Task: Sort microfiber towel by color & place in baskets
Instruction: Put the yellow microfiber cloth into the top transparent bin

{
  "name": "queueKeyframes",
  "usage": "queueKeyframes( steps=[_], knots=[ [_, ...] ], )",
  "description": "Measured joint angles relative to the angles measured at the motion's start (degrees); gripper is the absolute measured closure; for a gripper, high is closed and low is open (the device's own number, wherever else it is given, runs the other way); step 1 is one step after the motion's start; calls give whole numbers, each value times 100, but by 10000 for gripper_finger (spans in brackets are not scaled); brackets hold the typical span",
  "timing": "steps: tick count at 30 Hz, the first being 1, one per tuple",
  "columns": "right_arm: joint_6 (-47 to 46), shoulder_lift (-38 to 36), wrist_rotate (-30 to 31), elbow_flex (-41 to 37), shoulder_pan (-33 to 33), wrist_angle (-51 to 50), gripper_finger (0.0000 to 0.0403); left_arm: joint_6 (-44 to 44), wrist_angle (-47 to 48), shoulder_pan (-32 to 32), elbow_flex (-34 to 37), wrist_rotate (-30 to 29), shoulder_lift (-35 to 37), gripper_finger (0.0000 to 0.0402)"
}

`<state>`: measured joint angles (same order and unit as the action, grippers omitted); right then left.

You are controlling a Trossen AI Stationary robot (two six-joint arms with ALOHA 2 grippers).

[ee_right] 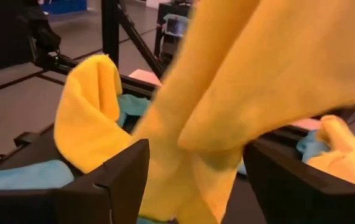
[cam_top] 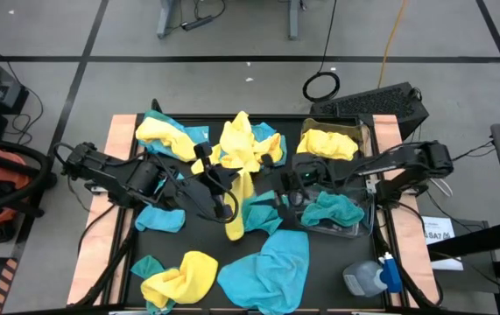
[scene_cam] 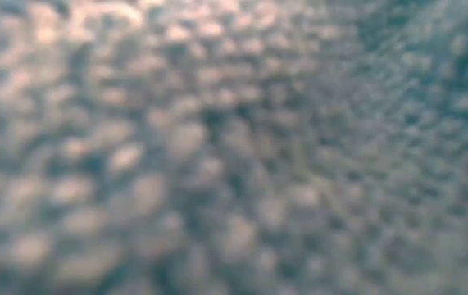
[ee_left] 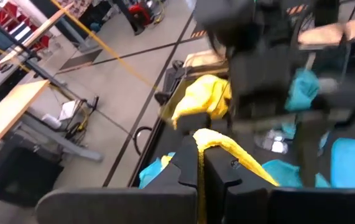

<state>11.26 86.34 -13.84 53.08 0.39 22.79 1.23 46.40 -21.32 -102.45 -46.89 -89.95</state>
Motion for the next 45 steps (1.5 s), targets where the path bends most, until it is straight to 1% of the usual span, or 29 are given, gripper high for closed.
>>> queueKeyframes(
  steps=[5,7,10,12,15,17,19,21,25,26,31,33,36,38,40,42,45],
  knots=[
    [-306,499,-20,0,10,729,151,265,-306,-2,-1,19,0,401],
    [-455,615,-264,0,10,976,151,271,-305,6,2,20,0,401],
    [-634,725,-455,0,28,1438,151,271,-307,24,2,22,0,401],
    [-670,737,-476,0,53,1584,151,271,-305,26,1,21,0,401],
    [-641,737,-716,0,111,1743,154,271,-305,26,-1,22,0,401],
    [-629,735,-722,0,161,1755,167,271,-306,31,2,24,0,401],
    [-626,737,-728,0,194,1760,194,271,-305,31,0,26,0,401],
    [-606,737,-718,86,201,1648,239,271,-328,31,2,26,0,400],
    [-373,737,-708,282,198,1193,369,270,-409,31,1,28,0,397],
    [-302,737,-701,329,198,1071,384,270,-403,31,2,28,0,397],
    [-102,603,-420,542,198,136,398,215,-168,-19,1,9,0,395],
    [67,435,-256,557,198,-293,399,128,94,-93,2,-135,0,395],
    [196,80,-204,557,198,-863,400,-322,810,-170,2,-409,0,395],
    [295,-245,15,557,201,-1253,401,-779,1361,-179,14,-427,0,394],
    [386,-599,201,557,200,-1446,401,-1163,1692,-161,123,-439,0,394],
    [436,-926,223,557,197,-1527,401,-1289,1707,-135,279,-376,0,394],
    [510,-1384,451,557,187,-1410,402,-1244,1217,-38,547,115,-2,394]
  ],
)
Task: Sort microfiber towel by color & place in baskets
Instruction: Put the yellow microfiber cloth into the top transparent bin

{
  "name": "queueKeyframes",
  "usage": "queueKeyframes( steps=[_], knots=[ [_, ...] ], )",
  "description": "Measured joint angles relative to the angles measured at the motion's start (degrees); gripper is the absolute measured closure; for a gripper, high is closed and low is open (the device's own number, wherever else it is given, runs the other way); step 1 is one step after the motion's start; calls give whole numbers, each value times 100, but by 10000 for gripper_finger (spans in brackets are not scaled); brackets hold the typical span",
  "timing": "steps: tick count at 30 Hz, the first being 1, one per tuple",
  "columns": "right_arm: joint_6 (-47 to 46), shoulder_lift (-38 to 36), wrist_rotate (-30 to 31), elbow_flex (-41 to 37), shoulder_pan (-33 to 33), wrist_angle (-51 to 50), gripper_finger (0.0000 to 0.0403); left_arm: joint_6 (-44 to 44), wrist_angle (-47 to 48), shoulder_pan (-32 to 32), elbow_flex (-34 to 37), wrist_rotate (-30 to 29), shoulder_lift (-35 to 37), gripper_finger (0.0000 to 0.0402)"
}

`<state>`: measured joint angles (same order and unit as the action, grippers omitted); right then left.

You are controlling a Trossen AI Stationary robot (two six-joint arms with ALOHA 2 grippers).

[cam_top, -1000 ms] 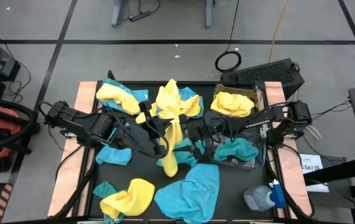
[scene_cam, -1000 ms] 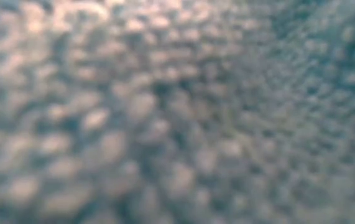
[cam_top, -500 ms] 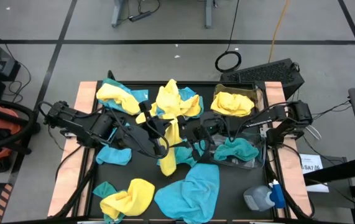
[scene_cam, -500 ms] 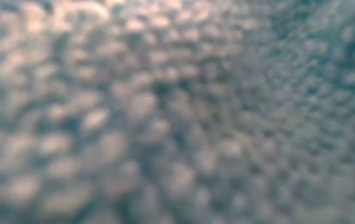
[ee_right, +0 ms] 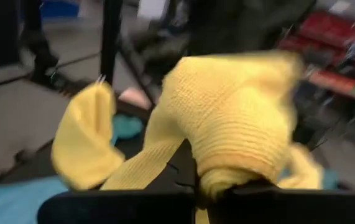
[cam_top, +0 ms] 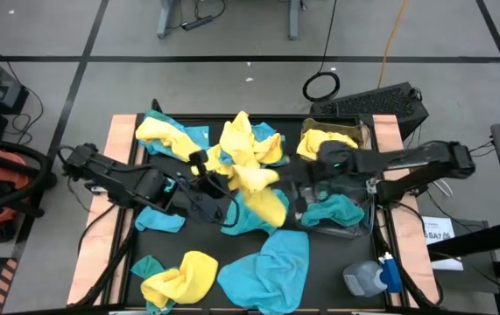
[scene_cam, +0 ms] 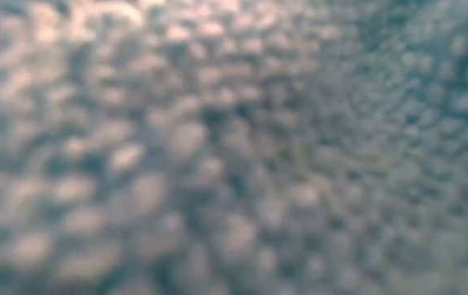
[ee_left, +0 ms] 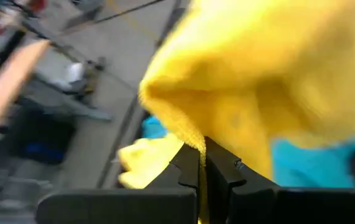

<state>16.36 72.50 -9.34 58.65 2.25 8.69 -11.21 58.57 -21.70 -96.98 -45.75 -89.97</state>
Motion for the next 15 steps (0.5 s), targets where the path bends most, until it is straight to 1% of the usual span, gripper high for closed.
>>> queueKeyframes(
  steps=[2,4,7,9,11,15],
  knots=[
    [80,-241,47,0,-20,86,402,227,-548,103,225,476,-5,393],
    [85,-426,46,0,-71,129,402,631,-1233,198,441,807,-73,392],
    [19,-585,51,0,-165,166,402,1129,-2003,269,650,905,-220,374],
    [-82,-650,43,-2,-234,169,402,1450,-2491,322,731,1032,-335,350],
    [-130,-672,93,-2,-295,147,403,1633,-2786,385,757,1193,-464,321],
    [-45,-782,684,-4,-406,-285,403,1626,-2910,480,764,1210,-599,252]
  ],
)
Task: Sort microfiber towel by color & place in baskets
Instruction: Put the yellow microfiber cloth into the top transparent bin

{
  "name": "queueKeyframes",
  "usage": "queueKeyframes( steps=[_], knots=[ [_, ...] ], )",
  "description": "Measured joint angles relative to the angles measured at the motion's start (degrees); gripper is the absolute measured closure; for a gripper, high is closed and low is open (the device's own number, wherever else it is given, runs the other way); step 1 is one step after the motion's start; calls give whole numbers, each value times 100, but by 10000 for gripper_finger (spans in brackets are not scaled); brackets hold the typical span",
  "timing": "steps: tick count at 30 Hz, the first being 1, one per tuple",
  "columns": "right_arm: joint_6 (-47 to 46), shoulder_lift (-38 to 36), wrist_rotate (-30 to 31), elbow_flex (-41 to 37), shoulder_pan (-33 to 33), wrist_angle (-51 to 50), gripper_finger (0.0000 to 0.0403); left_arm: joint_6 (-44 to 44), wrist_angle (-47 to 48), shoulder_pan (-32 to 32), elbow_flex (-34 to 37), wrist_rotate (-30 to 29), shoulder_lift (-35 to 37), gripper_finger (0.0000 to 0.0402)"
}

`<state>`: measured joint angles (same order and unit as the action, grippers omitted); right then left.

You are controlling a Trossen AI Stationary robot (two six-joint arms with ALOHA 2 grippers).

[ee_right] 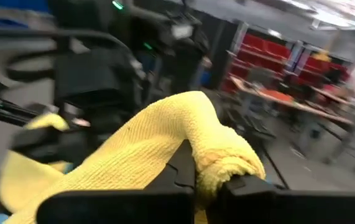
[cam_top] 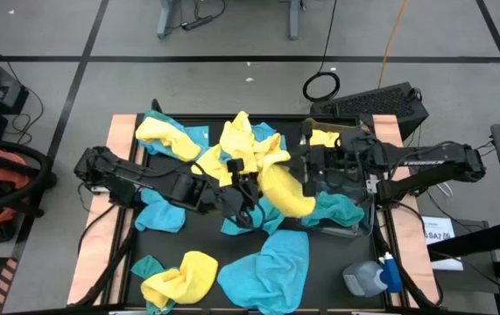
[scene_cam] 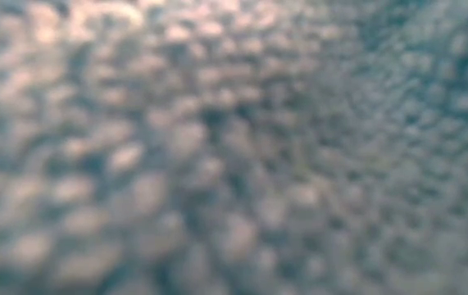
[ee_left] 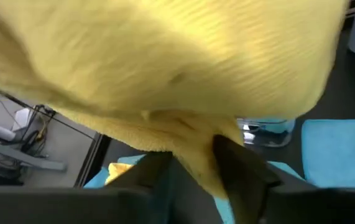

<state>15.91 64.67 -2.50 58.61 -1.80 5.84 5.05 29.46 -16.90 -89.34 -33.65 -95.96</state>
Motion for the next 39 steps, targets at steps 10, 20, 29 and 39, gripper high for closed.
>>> queueKeyframes(
  steps=[10,20,29,39],
  knots=[
    [361,-846,1835,7,-499,-1231,403,-761,669,-86,9,258,11,131],
    [670,-1528,3412,7,-1367,-3168,403,-1522,1423,-295,10,227,7,127],
    [308,-1374,3429,7,-2355,-4913,403,-1531,1444,-438,9,201,9,127],
    [58,-1120,3278,7,-2798,-5734,403,-1532,1513,-717,9,197,9,127]
  ],
)
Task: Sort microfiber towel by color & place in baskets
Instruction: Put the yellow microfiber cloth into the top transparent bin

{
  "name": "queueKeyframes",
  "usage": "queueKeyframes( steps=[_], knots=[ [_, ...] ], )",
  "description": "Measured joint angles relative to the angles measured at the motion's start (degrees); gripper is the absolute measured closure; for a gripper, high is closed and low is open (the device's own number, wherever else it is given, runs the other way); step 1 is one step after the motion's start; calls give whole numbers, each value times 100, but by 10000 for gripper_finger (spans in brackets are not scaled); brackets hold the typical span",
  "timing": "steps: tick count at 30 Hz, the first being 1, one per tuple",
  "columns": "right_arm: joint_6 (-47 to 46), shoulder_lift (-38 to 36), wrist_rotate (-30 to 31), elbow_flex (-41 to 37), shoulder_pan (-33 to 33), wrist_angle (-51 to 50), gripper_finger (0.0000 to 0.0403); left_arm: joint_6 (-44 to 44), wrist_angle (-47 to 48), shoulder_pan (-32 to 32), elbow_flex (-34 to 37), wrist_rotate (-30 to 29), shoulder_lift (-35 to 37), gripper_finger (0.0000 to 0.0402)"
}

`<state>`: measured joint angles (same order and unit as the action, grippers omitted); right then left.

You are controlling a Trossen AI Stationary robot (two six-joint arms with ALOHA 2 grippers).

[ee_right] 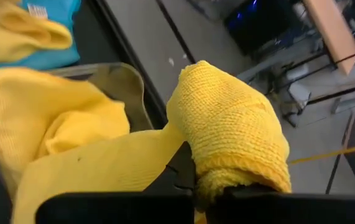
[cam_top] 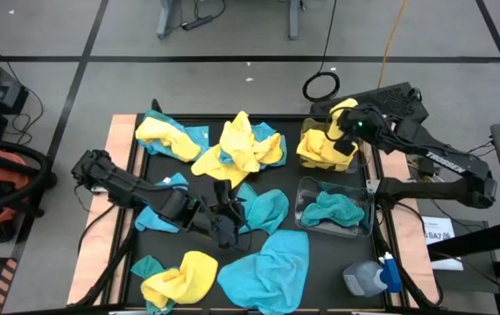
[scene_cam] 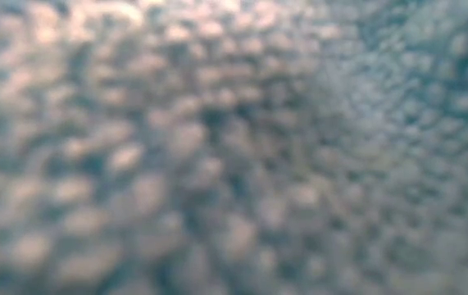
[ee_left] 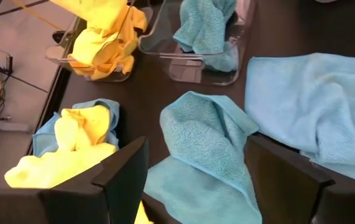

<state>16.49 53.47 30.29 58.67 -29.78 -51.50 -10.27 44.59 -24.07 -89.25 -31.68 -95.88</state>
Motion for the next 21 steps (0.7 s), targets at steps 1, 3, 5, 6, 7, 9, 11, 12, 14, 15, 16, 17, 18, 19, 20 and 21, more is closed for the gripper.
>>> queueKeyframes(
  steps=[1,3,5,6,7,9,11,12,14,15,16,17,18,19,20,21],
  knots=[
    [-50,25,-103,0,-32,-56,403,0,4,-25,0,0,0,127],
    [-149,81,-296,0,-91,-164,403,-2,12,-83,0,0,0,127],
    [-248,159,-483,-2,-134,-305,403,-2,13,-127,0,0,0,127],
    [-299,202,-555,-2,-148,-377,403,-2,12,-153,0,0,0,127],
    [-348,248,-616,-2,-169,-442,403,-2,12,-165,0,0,0,127],
    [-434,348,-716,-2,-181,-543,403,-4,1,-193,3,0,2,127],
    [-507,450,-818,-2,-181,-593,403,-6,-103,-195,75,0,7,127],
    [-530,500,-831,-2,-181,-629,403,-14,-123,-193,124,0,7,127],
    [-545,606,-838,-2,-181,-700,403,-86,-139,-189,211,2,-5,127],
    [-575,663,-839,-2,-181,-742,403,-139,-146,-188,236,2,-18,127],
    [-604,725,-840,-2,-181,-784,403,-150,-160,-188,257,2,-27,127],
    [-635,782,-840,-2,-181,-813,403,-150,-168,-190,289,3,-37,127],
    [-665,839,-840,-2,-181,-838,403,-150,-208,-190,332,4,-47,127],
    [-696,893,-841,-2,-181,-875,403,-150,-260,-190,375,5,-63,127],
    [-734,949,-877,-2,-179,-925,403,-150,-323,-191,425,8,-73,127],
    [-761,1016,-968,-2,-179,-988,403,-152,-362,-193,474,12,-77,127]
  ],
)
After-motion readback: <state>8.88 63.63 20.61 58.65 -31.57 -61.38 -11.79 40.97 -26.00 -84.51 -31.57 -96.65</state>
